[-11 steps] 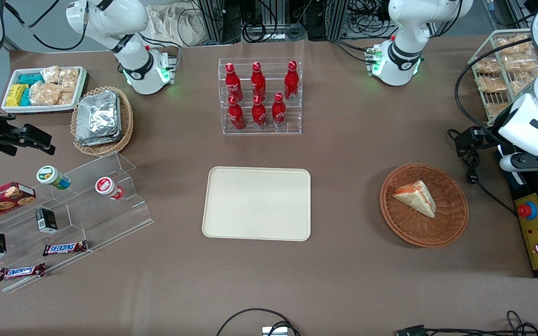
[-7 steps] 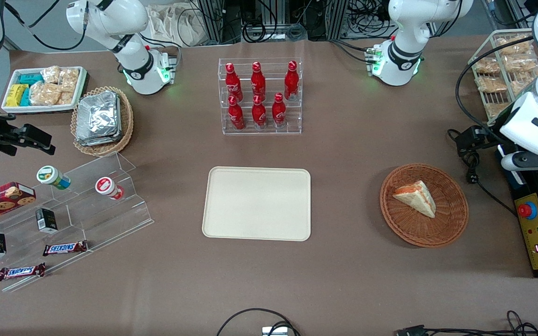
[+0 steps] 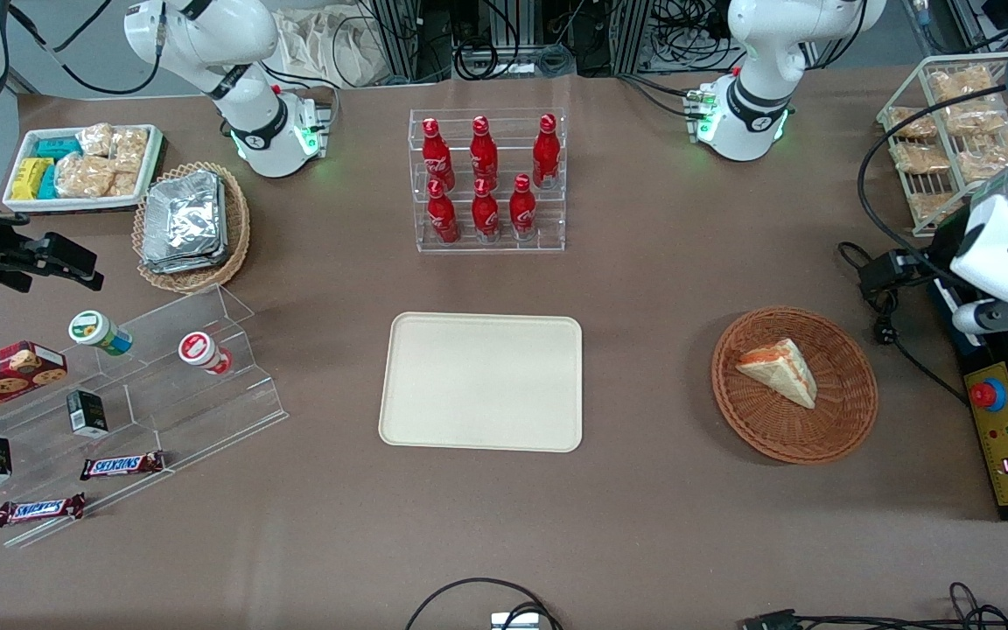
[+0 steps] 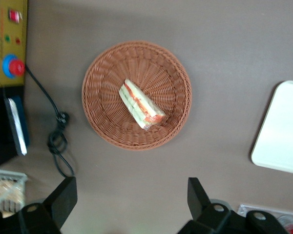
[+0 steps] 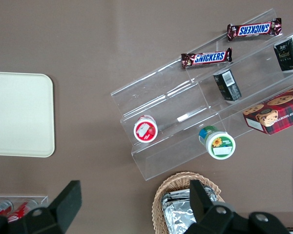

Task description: Place sandwich from basket to tray

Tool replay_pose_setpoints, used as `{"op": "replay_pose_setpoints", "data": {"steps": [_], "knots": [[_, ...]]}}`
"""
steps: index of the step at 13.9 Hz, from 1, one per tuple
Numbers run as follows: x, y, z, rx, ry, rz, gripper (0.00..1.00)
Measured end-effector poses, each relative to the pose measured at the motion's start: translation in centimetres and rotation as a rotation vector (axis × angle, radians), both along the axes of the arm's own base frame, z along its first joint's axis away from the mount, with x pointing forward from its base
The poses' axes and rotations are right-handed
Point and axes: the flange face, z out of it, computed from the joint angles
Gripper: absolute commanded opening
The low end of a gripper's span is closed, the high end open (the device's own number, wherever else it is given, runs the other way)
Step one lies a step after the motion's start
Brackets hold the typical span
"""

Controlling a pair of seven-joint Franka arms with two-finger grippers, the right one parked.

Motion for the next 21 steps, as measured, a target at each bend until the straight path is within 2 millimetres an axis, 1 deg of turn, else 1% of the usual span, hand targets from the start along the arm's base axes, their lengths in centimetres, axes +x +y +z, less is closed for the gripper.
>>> {"op": "replay_pose_setpoints", "data": {"steps": [2,6,9,12,14,16,21], "knots": [[0.4,0.6,-3.1,0.002,-0.007,0.120,1.00],[0.2,0.2,-10.8,0.016,-0.026,0.325,1.00],[-0.6,0.1,-16.2,0.015,-0.049,0.416,1.00],[-2.2,0.4,-21.4,0.009,-0.068,0.449,1.00],[-3.1,0.9,-24.1,0.002,-0.082,0.460,1.00],[-3.4,1.1,-26.3,-0.006,-0.087,0.467,1.00],[-2.7,1.0,-30.1,-0.026,-0.099,0.477,1.00]]}}
